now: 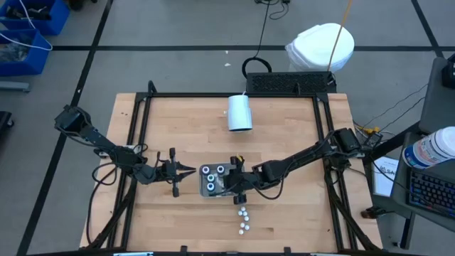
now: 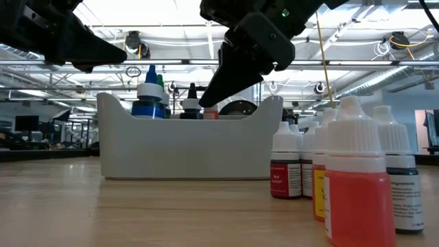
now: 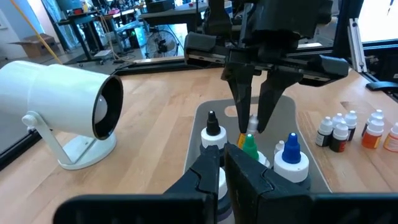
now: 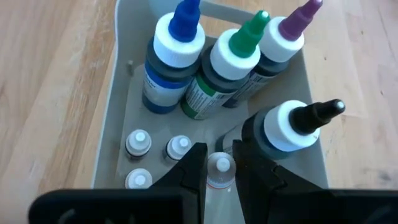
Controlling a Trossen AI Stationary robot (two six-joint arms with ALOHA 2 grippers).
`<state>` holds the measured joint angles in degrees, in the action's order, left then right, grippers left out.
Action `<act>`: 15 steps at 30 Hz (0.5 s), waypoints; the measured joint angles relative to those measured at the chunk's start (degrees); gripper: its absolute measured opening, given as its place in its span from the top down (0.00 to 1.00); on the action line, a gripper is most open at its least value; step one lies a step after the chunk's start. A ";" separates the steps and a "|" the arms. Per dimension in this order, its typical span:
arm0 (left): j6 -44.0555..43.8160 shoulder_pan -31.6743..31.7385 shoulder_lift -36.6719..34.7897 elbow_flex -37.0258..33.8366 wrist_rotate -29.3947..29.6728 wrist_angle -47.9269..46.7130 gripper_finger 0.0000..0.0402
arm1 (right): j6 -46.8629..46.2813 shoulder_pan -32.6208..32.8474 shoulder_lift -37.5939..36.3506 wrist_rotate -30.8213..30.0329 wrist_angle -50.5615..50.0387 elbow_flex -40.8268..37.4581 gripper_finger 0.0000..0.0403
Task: Pick & Place food coloring
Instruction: Put the orange food coloring bottle into the gray bin
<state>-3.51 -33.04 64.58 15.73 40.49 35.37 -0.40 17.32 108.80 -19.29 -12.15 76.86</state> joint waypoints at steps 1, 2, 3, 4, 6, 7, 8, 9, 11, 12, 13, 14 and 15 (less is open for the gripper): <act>0.00 0.01 0.00 0.00 0.00 -0.09 0.92 | 0.00 -0.12 0.02 -0.04 0.35 0.00 0.87; 0.00 0.01 -0.01 0.00 0.00 -0.10 0.92 | 0.00 -0.31 0.02 0.00 0.78 0.00 0.87; 0.00 0.00 -0.01 0.00 0.00 -0.08 0.92 | -0.25 -0.46 0.00 -0.02 0.94 0.00 0.87; 0.00 0.01 0.01 0.00 0.00 -0.08 0.92 | -0.54 -0.72 0.01 -0.03 0.96 0.00 0.87; 0.03 0.00 0.01 0.00 0.00 -0.08 0.92 | -1.45 -1.12 0.01 -0.06 1.05 0.00 0.87; 0.06 0.02 0.01 0.00 0.00 -0.08 0.92 | -1.91 -1.22 0.00 -0.09 1.09 0.00 0.87; 0.25 0.01 0.01 0.00 -0.01 -0.08 0.92 | -2.26 -1.24 0.02 -0.13 1.12 0.00 0.87; 0.27 0.02 -0.01 0.00 0.00 -0.10 0.92 | -2.46 -1.24 0.02 -0.15 1.13 0.00 0.87; 0.42 0.02 0.01 0.00 0.00 -0.08 0.92 | -2.56 -1.16 0.02 -0.13 1.79 -0.58 0.87; 0.64 0.01 0.01 0.00 0.01 -0.08 0.92 | -2.59 -1.08 0.00 -0.09 2.25 -1.17 0.87; 0.83 0.01 0.00 0.00 0.01 -0.08 0.92 | -2.95 -1.07 0.01 -0.04 2.54 -1.81 0.87; 0.83 0.02 0.01 0.00 0.02 -0.06 0.92 | -3.35 -1.07 0.01 -0.01 3.18 -2.57 0.87; 0.83 0.01 0.00 0.00 0.02 -0.06 0.92 | -3.60 -1.09 0.02 -0.02 4.36 -3.45 0.87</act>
<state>-2.69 -33.03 64.58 15.73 40.51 35.31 -4.00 16.23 108.81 -19.31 -7.79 73.41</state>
